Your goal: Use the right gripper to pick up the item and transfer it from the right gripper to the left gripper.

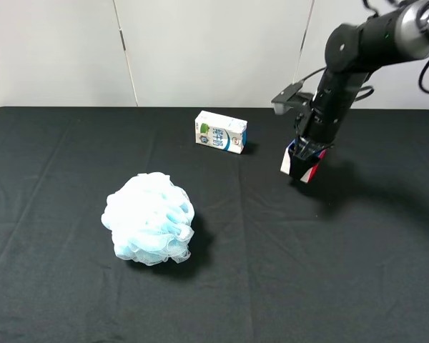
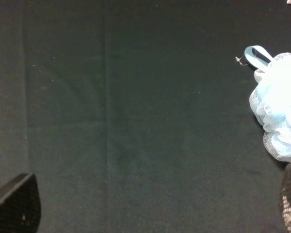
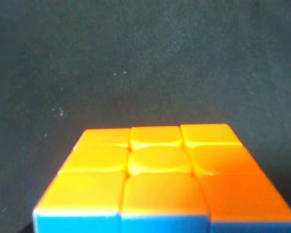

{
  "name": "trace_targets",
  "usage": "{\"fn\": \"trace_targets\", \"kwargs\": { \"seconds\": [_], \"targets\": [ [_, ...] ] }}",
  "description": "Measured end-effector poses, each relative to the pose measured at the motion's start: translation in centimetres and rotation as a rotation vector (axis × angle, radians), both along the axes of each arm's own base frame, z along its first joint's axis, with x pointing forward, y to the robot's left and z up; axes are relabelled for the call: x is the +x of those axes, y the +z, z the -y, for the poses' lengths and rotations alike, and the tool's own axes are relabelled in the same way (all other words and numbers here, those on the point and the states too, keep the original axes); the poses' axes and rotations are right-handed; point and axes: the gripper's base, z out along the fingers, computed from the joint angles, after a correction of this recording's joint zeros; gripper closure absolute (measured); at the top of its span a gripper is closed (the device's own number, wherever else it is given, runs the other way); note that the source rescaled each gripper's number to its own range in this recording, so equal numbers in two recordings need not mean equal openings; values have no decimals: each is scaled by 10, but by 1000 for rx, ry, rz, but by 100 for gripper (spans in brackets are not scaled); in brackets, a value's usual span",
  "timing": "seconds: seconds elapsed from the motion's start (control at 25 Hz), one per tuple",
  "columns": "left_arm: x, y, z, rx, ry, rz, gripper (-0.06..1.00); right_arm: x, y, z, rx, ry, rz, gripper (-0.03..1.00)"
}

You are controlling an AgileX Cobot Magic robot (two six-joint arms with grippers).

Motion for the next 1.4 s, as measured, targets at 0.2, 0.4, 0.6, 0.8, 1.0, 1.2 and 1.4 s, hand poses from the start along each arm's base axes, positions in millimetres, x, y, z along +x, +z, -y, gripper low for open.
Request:
{"fn": "trace_targets", "kwargs": {
  "seconds": [0.2,0.4,0.6,0.8,1.0,1.2,1.4],
  "targets": [
    [0,0,0,0,0,0,-1,-9,35,1,35,-26,40,94],
    [0,0,0,0,0,0,-1,-23,70,0,114,-68,66,94],
    [0,0,0,1,0,0,-1,-37,94,-1,175,-90,57,94],
    [0,0,0,1,0,0,-1,-55,124,-4,277,-108,62,94],
    [0,0,0,1,0,0,-1,-69,139,-6,343,-104,23,94],
    [0,0,0,2,1,0,-1,-78,149,-10,411,-103,-16,94],
    [0,0,0,2,1,0,-1,-85,157,-11,429,-91,-25,94]
  ]
}}
